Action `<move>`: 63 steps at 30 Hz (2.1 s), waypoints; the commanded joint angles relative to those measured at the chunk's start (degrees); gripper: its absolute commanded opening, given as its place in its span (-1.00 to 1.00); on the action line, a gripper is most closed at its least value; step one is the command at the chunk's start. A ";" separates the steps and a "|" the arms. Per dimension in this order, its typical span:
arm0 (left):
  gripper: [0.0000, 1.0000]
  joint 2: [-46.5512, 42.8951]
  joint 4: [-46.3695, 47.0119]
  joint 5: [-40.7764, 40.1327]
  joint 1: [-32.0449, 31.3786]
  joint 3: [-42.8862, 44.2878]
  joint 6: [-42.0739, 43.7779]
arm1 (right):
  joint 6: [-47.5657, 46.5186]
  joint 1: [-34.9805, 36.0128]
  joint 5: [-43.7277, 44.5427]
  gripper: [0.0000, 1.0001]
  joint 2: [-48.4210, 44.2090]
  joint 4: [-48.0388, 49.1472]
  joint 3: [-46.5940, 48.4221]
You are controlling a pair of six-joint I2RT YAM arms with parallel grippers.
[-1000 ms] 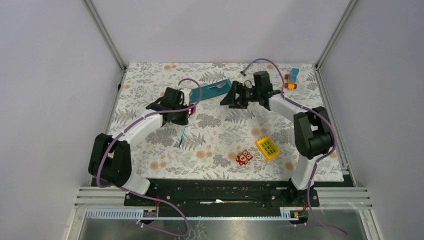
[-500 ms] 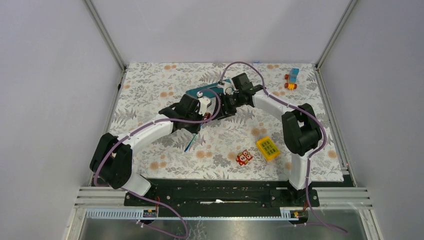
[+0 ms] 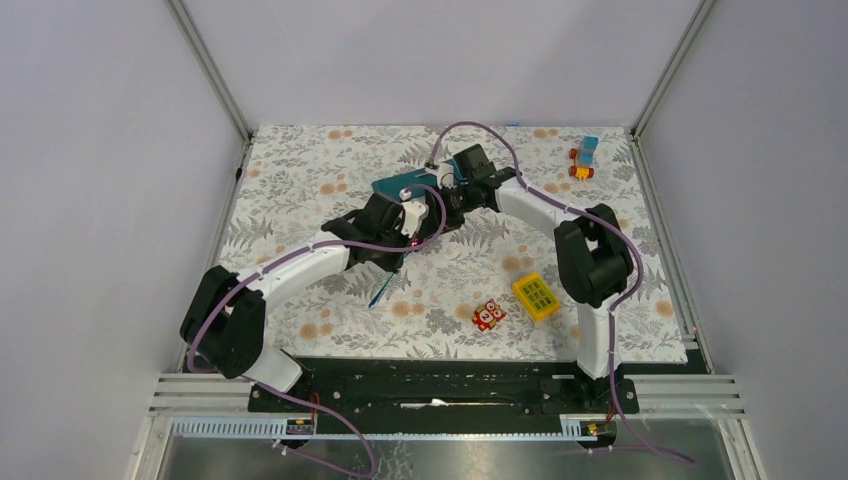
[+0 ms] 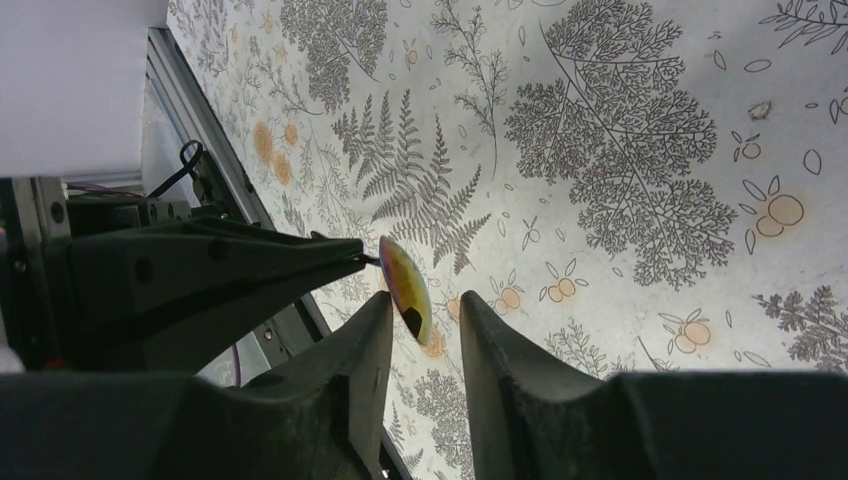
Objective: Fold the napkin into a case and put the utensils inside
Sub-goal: Pass from the left arm to the right, then insert the spoon into the folded napkin.
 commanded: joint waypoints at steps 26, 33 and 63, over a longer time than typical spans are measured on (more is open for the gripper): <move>0.08 13.09 15.34 24.71 29.12 8.14 -36.04 | 0.12 -23.41 10.02 -1.00 1.38 8.96 7.15; 0.03 25.12 17.92 20.65 29.18 17.82 -39.57 | -3.99 -26.67 16.00 -1.00 9.67 0.95 21.66; -0.45 40.16 17.12 15.01 29.18 29.65 -38.71 | -4.05 -23.61 19.73 -1.00 24.80 -2.72 38.81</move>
